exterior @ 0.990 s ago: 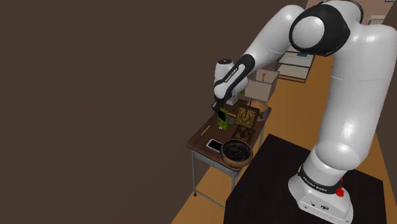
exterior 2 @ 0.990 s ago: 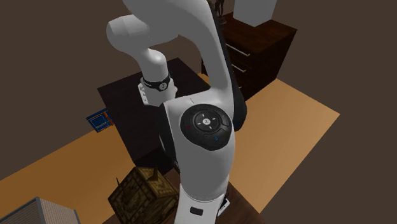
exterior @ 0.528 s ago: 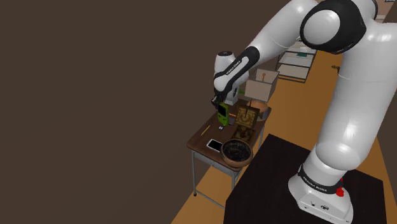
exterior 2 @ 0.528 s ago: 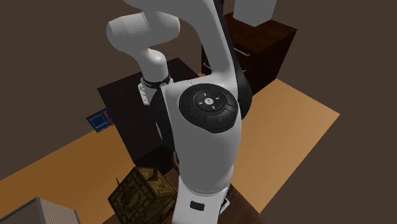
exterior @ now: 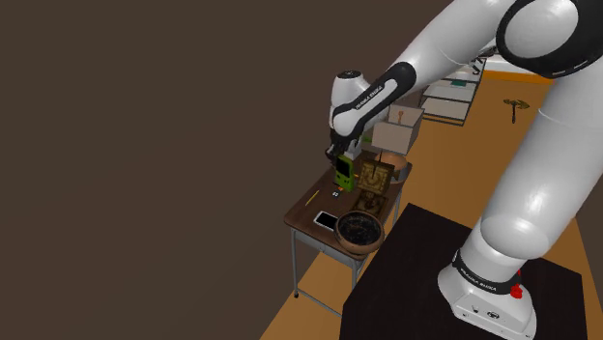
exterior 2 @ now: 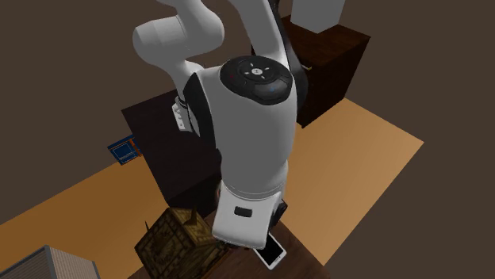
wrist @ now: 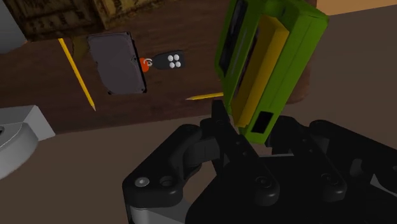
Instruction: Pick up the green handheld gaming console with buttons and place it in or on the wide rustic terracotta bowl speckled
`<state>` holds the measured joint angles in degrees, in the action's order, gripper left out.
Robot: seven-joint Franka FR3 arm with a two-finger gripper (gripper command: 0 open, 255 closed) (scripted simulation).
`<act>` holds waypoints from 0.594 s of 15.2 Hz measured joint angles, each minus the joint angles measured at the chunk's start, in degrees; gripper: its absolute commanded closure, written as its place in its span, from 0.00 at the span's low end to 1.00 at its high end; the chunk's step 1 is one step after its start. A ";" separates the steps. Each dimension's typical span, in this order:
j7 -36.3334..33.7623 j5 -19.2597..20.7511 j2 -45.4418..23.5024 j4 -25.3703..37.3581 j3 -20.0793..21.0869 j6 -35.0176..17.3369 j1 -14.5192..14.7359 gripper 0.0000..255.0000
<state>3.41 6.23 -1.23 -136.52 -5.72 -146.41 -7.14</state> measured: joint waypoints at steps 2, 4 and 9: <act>-1.59 0.83 4.08 -3.53 0.50 0.69 0.52 1.00; -2.97 1.54 8.41 -7.41 1.04 1.16 0.85 1.00; -6.97 2.36 20.16 -17.77 3.38 2.90 1.96 1.00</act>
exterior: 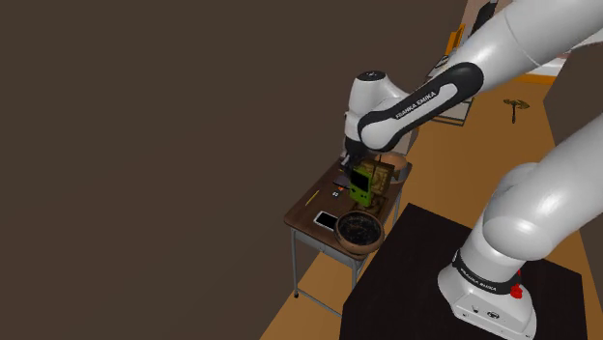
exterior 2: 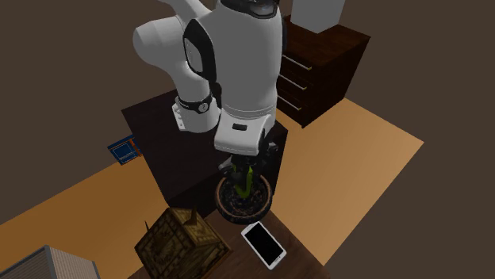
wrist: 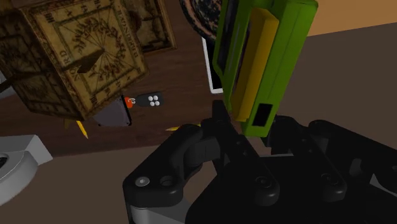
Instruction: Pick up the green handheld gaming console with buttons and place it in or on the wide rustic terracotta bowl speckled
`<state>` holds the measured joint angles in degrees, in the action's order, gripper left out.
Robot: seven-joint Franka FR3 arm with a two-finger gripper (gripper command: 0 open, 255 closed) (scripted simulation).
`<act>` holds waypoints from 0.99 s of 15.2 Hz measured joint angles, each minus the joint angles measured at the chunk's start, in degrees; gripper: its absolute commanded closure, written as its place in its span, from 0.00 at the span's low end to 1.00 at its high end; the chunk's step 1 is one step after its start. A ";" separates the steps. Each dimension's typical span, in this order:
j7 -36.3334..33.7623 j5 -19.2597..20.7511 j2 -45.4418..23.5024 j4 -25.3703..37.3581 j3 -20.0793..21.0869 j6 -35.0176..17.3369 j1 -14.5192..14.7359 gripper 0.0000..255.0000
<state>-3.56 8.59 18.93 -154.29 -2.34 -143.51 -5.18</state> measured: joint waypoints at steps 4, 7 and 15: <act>-2.02 -0.38 6.77 -5.20 1.55 1.75 0.89 1.00; -2.52 0.08 5.13 -6.59 1.68 -1.24 0.62 1.00; -4.22 1.82 -1.13 -8.77 2.23 -9.65 -0.44 1.00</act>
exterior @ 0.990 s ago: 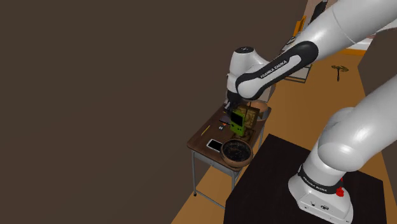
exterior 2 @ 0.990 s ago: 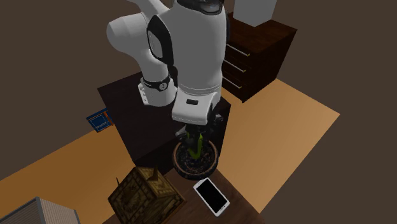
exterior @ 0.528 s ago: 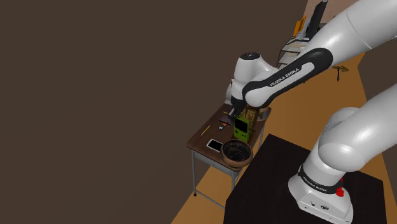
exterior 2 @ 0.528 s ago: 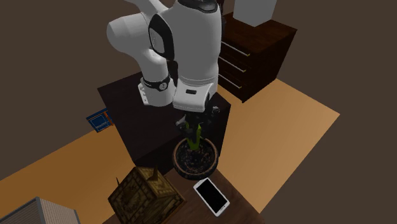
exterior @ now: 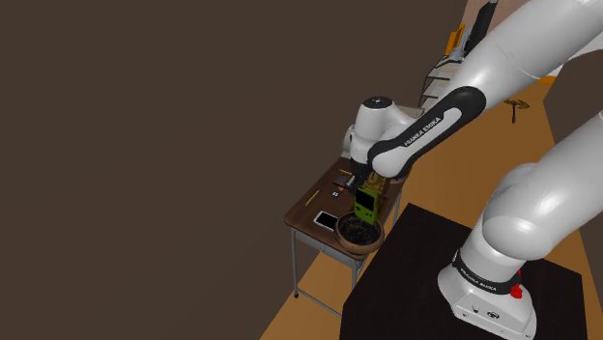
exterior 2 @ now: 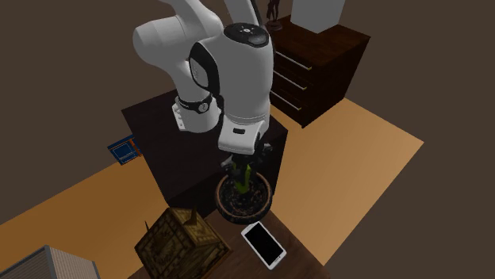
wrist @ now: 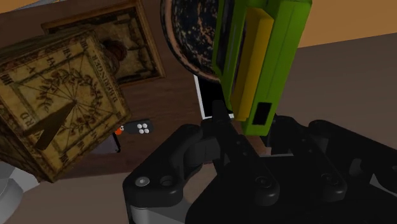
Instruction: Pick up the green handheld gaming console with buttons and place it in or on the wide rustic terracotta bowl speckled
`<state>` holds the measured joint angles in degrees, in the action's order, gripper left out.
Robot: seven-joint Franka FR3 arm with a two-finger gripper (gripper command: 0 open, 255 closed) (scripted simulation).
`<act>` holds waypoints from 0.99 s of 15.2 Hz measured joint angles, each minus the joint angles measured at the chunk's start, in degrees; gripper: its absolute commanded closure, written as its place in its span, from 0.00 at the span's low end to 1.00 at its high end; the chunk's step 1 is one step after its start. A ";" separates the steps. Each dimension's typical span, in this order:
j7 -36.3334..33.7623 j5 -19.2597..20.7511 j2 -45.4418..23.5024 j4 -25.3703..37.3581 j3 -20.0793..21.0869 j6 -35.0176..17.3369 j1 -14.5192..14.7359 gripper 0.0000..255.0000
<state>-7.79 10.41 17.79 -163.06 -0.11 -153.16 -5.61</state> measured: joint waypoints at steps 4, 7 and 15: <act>-1.13 1.45 -3.76 -0.58 0.37 -4.32 -0.92 1.00; -2.63 3.07 -7.19 -0.54 0.94 -7.68 -1.79 1.00; -3.89 4.69 -9.51 -0.76 1.31 -10.26 -2.62 1.00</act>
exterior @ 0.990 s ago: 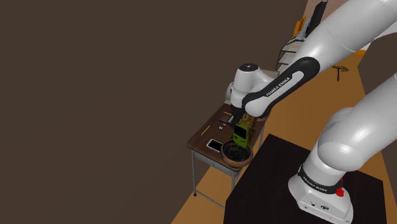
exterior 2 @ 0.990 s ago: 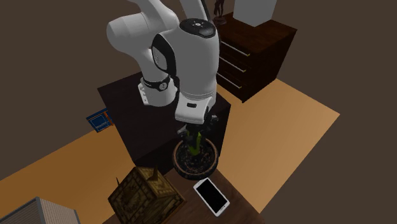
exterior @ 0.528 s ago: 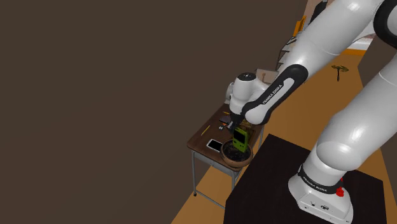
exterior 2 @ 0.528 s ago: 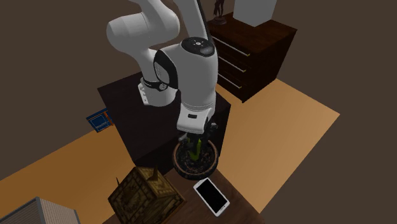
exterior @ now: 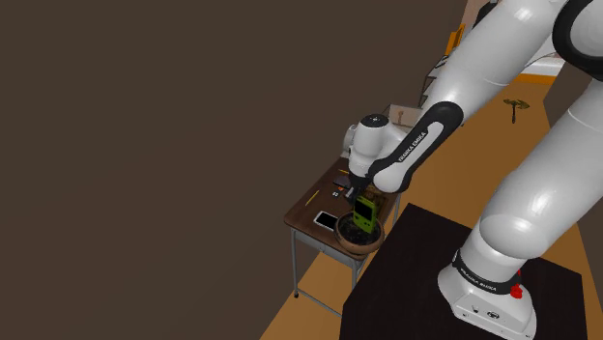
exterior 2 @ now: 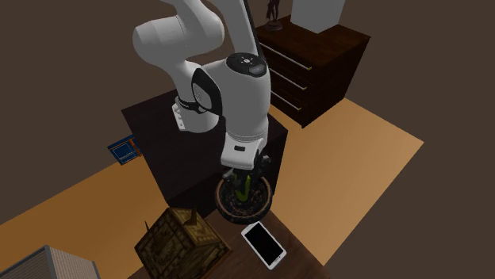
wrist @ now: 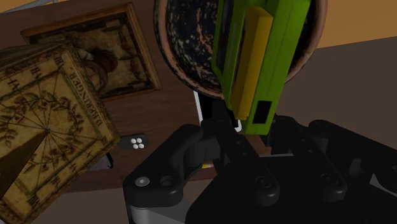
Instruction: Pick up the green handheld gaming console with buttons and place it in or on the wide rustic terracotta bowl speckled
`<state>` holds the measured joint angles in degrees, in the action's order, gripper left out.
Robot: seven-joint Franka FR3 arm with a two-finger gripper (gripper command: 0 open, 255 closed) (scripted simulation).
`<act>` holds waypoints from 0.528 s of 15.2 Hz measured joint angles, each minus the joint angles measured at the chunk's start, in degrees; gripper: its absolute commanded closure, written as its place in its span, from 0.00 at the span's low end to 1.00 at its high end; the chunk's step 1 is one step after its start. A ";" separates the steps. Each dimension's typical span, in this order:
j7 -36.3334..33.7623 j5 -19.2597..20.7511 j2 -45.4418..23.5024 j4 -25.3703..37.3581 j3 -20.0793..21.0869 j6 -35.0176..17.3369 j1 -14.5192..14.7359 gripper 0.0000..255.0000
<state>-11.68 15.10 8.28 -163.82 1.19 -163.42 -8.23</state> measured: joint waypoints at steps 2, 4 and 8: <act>0.00 0.00 0.00 0.00 0.00 -0.01 0.00 0.00; 0.00 0.00 0.00 0.01 0.00 -0.01 0.00 0.00; 0.57 -0.75 1.22 -0.08 -0.13 1.09 0.39 0.00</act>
<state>-11.11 14.35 9.51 -163.90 1.07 -162.33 -7.85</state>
